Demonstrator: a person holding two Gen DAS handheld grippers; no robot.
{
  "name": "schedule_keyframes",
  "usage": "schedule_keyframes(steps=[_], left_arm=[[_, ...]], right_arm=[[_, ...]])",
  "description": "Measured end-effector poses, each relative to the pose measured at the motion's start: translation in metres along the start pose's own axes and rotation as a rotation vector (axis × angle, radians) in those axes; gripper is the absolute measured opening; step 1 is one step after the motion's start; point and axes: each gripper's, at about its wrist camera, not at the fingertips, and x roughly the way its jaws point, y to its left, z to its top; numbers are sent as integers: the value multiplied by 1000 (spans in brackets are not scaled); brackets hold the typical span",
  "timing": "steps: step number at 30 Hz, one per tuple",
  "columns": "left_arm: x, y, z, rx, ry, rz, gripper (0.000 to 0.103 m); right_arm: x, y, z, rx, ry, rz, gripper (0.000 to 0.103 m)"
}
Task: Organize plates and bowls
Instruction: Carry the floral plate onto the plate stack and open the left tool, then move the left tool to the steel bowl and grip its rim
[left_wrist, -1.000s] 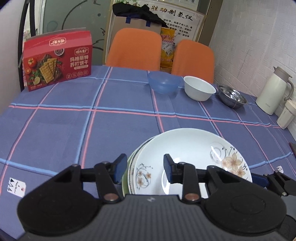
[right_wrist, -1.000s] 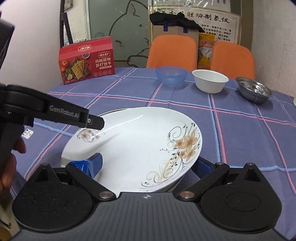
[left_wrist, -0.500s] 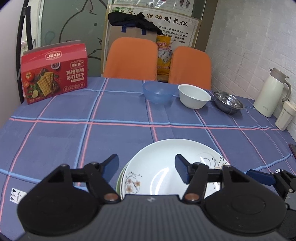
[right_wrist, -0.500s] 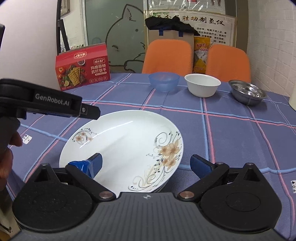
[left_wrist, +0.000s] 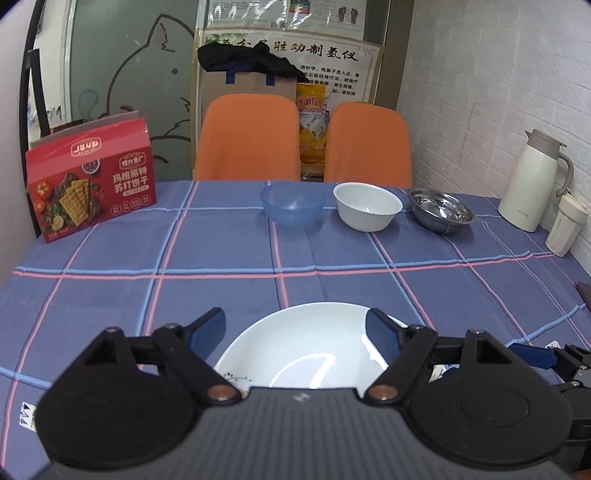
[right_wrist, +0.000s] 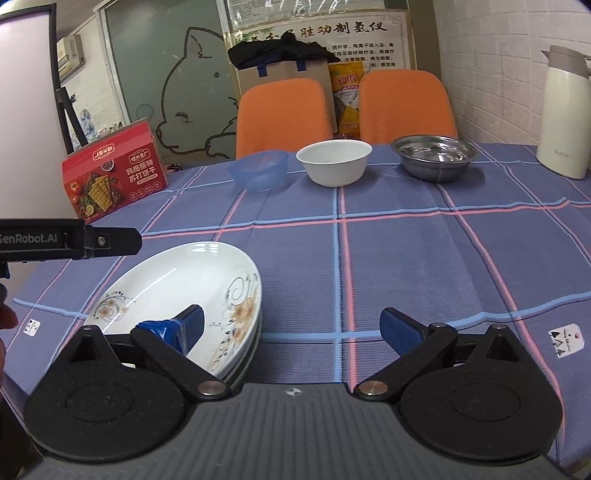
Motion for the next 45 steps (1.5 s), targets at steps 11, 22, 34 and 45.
schedule_keyframes(steps=[11,22,34,45], left_arm=[[30,-40,21,84,29,-30,79],[100,-98,82,188,63,-189,79],[313,-162,199,173,193,-254,79],[383,-196,194,264,301,-246,75]], right_arm=[[4,-61,9,159,20,14,89],[12,-132,34,177,49,-8,89],[105,-224,135,234,30,-108,89],[193,-222,164,79,122,-169,89]])
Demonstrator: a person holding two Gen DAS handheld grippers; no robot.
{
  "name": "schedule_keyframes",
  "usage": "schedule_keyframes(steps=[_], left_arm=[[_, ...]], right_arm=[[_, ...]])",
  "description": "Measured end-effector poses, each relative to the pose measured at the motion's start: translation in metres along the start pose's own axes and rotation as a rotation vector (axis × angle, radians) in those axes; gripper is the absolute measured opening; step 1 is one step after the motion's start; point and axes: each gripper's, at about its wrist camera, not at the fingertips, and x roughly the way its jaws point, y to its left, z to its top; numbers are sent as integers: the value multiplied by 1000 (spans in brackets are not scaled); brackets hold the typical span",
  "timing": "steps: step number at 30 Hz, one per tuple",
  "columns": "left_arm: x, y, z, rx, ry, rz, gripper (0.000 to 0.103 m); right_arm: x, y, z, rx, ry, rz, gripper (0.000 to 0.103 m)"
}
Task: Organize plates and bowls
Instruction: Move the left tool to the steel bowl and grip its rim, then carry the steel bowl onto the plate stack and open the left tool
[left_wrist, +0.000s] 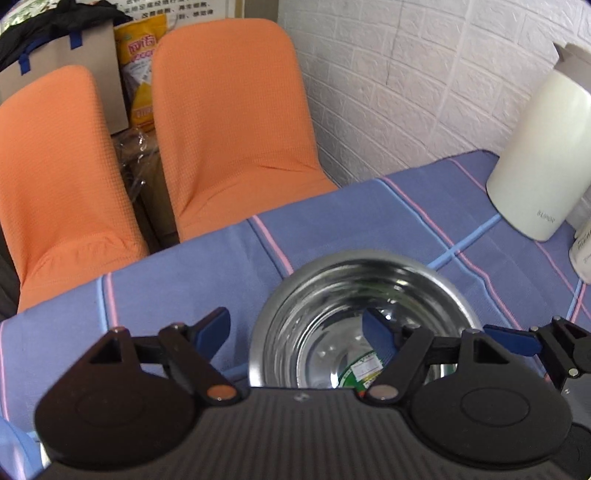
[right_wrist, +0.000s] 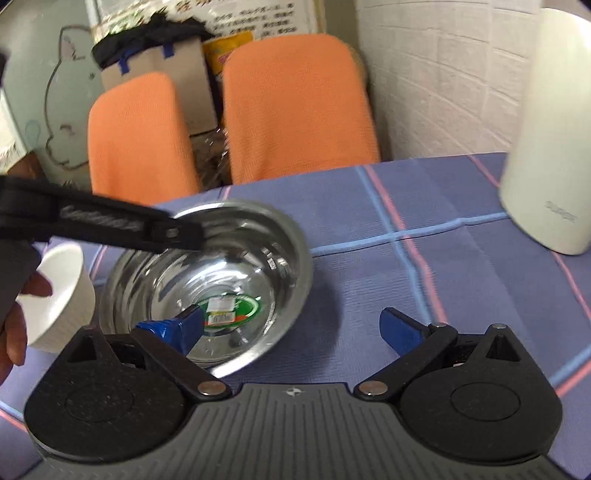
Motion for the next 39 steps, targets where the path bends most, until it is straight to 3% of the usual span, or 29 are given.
schedule_keyframes(steps=[2,5,9,14,18,24,31,39], left_arm=[[5,0,-2,19,13,3,70],[14,2,-4,20,69,-26,48],[13,-3,-7,54,85,-58,39],[7,-7,-10,57,127,-108,37],[0,-18,-17,92,174,-112,37],[-32,-32,-43,103,174,-117,37],[-85,-53,-93,97,173,-114,36],[-130,-74,-159,100,190,-127,36]], right_arm=[[4,3,-3,-25,6,12,89],[5,4,-6,-36,4,25,89],[2,7,-6,-36,2,43,89],[-5,21,-8,-66,60,117,88],[-18,24,-12,-67,81,122,90],[-42,25,-26,-10,132,159,90],[-92,41,-63,-7,127,169,91],[-128,58,-120,8,185,182,91]])
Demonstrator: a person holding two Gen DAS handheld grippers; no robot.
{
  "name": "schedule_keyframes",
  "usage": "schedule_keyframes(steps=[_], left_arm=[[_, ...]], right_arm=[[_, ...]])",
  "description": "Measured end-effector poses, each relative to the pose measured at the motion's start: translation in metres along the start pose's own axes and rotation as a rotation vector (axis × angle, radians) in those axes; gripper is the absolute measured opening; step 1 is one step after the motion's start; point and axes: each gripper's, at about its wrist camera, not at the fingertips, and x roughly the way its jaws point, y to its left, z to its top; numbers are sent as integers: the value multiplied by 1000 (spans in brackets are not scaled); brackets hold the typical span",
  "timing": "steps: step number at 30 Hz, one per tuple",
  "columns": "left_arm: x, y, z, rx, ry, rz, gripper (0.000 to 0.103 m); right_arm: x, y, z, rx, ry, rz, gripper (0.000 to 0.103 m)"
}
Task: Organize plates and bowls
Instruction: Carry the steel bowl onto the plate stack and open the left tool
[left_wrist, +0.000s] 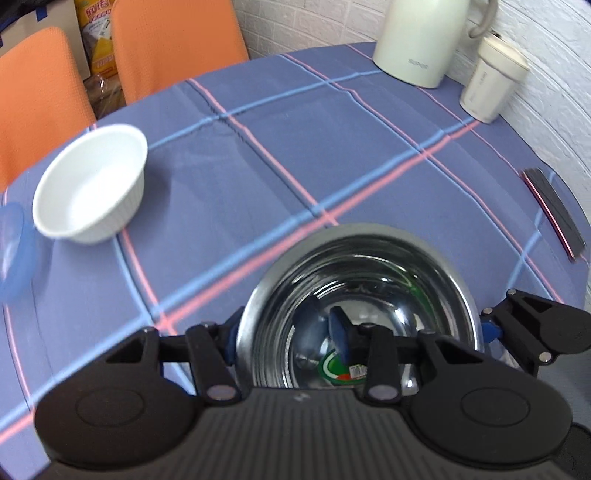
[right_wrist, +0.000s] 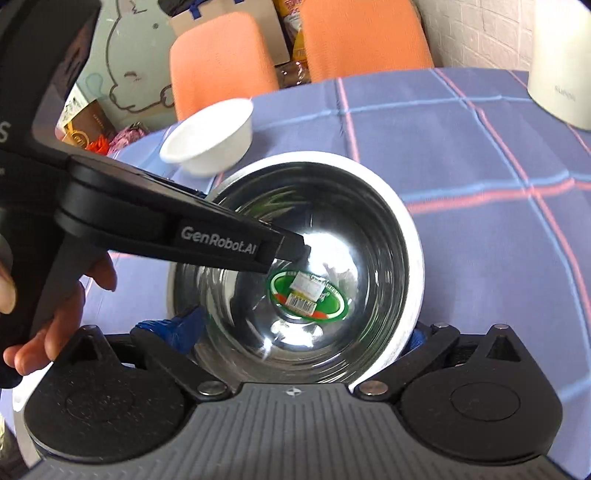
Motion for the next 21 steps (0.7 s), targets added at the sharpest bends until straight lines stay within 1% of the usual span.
schedule_keyframes(steps=[5,9,11,14,17,19,20,21], left_arm=[[-11,-9,-26,-1,-5,-16,36],[-9,-11,-36,-19,2,-32,36],[-9,-14,-38,-4,-18,-22,36],[-4,-16,-34,-13,-41,-25,36],[-1,-17,-31,-9,-55,-3,36],[-2,-16,-32,-11,-60,-3,36],[-3,-15,-34,-9,-63,-6,38],[-4,-13,-35,-10,-68,-11,45]], right_arm=[[-6,13,-22,-1,13,-11,91],[-11,17,-34,-3,16,-4,91],[-11,19,-39,-4,14,-13,91],[-13,21,-43,-16,17,-18,91],[-9,20,-41,-22,-2,-50,91],[-6,19,-37,-19,-4,-71,91],[-6,19,-36,-18,-1,-73,91],[-5,19,-35,-18,3,-68,91]])
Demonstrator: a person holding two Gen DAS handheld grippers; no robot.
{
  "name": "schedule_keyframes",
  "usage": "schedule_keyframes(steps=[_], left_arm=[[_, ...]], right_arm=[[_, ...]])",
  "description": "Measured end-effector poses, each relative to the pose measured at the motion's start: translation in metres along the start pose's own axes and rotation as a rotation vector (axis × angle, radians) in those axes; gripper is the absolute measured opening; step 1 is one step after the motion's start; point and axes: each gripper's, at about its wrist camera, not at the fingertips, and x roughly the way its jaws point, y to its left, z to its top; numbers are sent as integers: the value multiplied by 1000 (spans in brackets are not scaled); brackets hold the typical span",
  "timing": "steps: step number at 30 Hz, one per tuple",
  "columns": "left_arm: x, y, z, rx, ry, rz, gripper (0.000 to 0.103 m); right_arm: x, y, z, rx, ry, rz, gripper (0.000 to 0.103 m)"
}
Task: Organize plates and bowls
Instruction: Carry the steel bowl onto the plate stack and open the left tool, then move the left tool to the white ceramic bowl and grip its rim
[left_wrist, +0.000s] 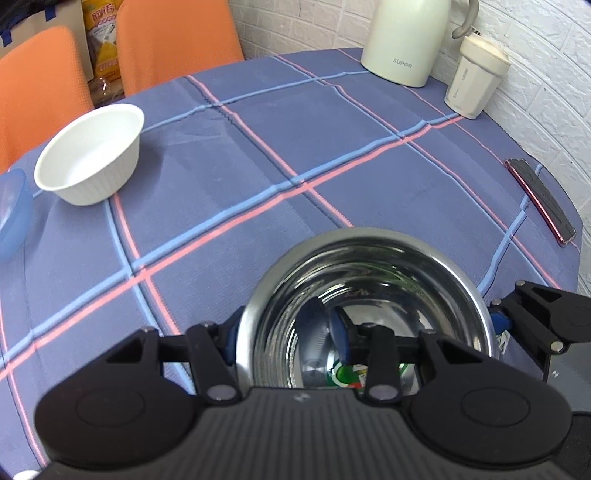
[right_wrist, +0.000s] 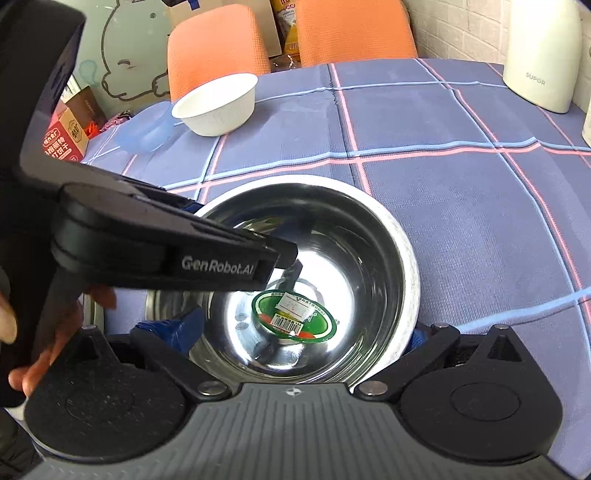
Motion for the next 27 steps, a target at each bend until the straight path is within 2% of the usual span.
schedule_keyframes(steps=[2,5,8,9,10,13,17,23,27], left_arm=[[-5,4,-1,-14,-27,3,62],[-22,16,0,-51,-86,-4,65],[-46,30,0,-93,-161,18,70],[-55,37,-1,-108,-188,30,78],[-64,43,-3,-125,-215,44,80],[-86,62,-11,-173,-262,86,80],[-106,85,-23,-218,-283,136,80],[-119,113,-43,-254,-280,188,80],[-122,123,-51,-240,-285,234,80]], right_arm=[[-1,0,-2,-17,5,16,91],[-7,-5,-3,-20,-2,11,89],[-23,-18,-3,26,-58,-12,89],[-30,-22,-3,37,-84,-23,89],[-38,-25,-4,46,-111,-34,89],[-59,-30,-2,58,-187,-51,89],[-71,-23,7,40,-245,-44,89],[-58,2,27,-13,-233,-2,89],[-43,14,40,24,-166,73,89]])
